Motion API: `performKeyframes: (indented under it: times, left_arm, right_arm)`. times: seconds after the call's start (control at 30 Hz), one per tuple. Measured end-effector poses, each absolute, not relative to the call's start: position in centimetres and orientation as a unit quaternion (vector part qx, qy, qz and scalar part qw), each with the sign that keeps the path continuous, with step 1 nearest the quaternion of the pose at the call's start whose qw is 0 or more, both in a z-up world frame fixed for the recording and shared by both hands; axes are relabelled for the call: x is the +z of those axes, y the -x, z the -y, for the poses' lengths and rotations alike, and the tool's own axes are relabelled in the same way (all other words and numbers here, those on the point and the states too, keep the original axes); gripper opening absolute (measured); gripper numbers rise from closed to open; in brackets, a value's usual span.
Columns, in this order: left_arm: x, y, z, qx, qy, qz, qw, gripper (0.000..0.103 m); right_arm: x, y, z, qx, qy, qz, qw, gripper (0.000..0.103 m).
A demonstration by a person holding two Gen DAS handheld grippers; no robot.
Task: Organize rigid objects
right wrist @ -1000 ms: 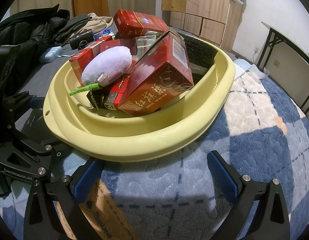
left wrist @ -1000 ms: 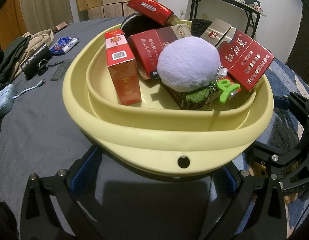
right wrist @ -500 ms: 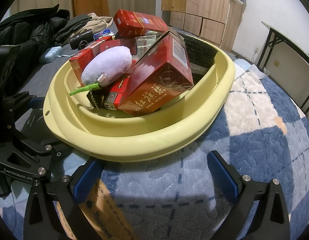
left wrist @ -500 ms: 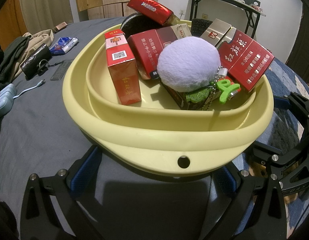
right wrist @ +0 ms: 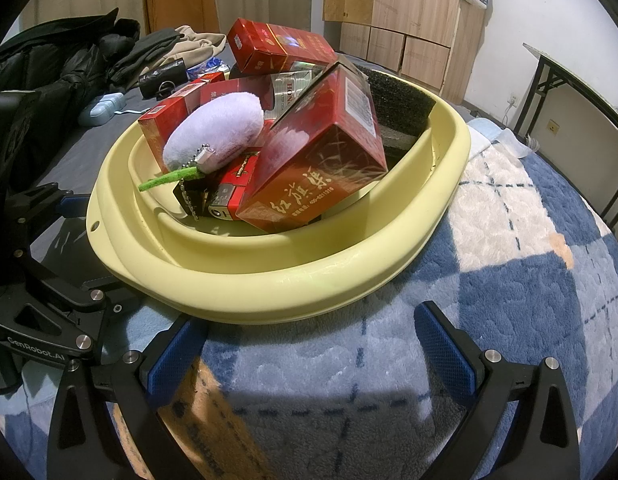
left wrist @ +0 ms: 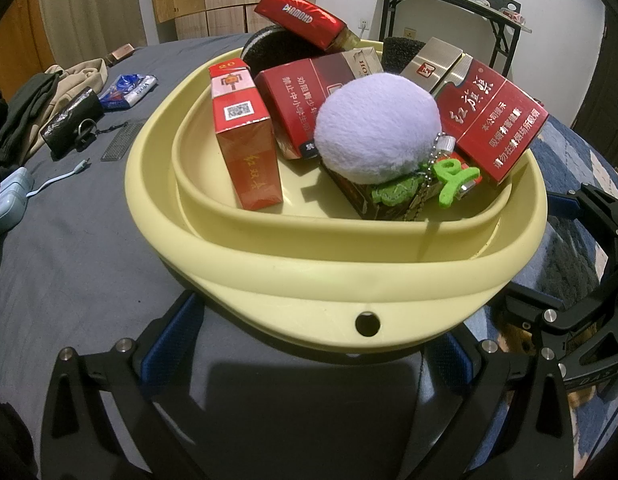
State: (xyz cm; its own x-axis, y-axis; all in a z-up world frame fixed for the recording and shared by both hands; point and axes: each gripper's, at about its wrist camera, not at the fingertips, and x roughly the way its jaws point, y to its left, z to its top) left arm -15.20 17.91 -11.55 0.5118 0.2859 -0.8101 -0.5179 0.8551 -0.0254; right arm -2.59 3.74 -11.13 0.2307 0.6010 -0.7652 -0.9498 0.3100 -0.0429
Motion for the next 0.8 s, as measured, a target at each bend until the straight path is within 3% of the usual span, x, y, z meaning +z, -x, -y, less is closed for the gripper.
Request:
performKeyframes:
  times: [0.8]
  left_arm:
    - [-11.54,15.29,-17.90,0.234,0.133,-0.435,0.859,0.103]
  right_arm:
    - [-11.13,2.58,-3.73,0.525,0.264,-0.330,0.739,0.103]
